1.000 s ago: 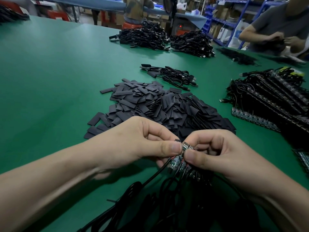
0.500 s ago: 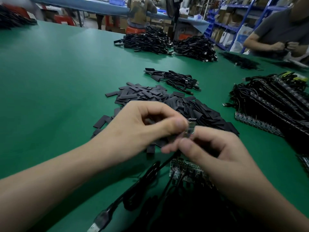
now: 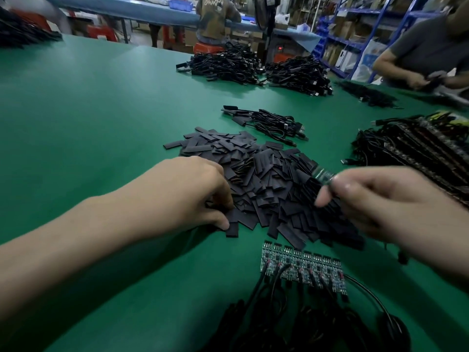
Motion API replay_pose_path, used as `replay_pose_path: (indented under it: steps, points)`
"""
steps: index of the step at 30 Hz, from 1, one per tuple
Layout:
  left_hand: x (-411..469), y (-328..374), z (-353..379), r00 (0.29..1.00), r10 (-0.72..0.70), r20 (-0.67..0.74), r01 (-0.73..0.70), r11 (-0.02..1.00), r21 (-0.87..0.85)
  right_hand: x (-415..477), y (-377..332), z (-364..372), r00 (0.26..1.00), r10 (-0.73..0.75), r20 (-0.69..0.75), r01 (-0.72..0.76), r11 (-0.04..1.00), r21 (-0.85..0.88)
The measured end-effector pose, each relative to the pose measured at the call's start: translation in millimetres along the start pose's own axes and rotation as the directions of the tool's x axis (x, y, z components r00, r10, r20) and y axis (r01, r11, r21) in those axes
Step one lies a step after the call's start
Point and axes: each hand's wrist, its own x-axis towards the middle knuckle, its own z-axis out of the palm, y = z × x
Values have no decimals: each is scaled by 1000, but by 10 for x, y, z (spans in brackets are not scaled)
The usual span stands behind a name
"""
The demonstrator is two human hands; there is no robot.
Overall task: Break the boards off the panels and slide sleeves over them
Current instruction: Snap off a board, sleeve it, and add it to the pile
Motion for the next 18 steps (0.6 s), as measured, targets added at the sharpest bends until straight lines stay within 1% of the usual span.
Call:
replay_pose_path:
  steps: [1, 2, 3, 4, 6, 8, 10, 12, 14, 16, 18]
  points:
    - [-1, 7, 19, 1000, -5, 4, 5, 1000, 15, -6, 38, 81, 999, -9, 38, 13, 995, -95]
    - [4, 9, 35, 1000, -6, 4, 6, 1000, 15, 2, 84, 179, 999, -20, 36, 26, 988, -150]
    - [9, 1, 43, 1000, -6, -3, 6, 1000, 8, -2, 97, 259, 999, -23, 49, 32, 982, -188]
    - [12, -9, 40, 1000, -9, -11, 9, 1000, -6, 6, 107, 327, 999, -10, 45, 18, 982, -190]
    - [10, -28, 20, 1000, -14, -21, 13, 999, -44, -1, 127, 426, 999, 18, 50, -10, 987, -160]
    - [4, -30, -4, 999, -9, -46, 5, 996, -88, -16, 171, 490, 999, 1, 32, 3, 991, -135]
    - [8, 2, -20, 992, 2, -126, -25, 983, -183, -28, 189, 505, 1000, -17, 8, 18, 996, -84]
    - [12, 79, -6, 972, 12, -233, -89, 943, -322, -46, 186, 512, 1000, -16, 7, 17, 1000, -8]
    - [-7, 174, 51, 949, -14, -316, -143, 872, -468, -66, 172, 509, 1000, 10, 18, -12, 997, 73]
    - [-29, 233, 138, 940, -69, -333, -145, 806, -575, -85, 183, 494, 999, 23, 38, -27, 993, 111]
    - [-36, 255, 222, 935, -109, -337, -127, 785, -606, -103, 190, 488, 998, 32, 47, -37, 993, 108]
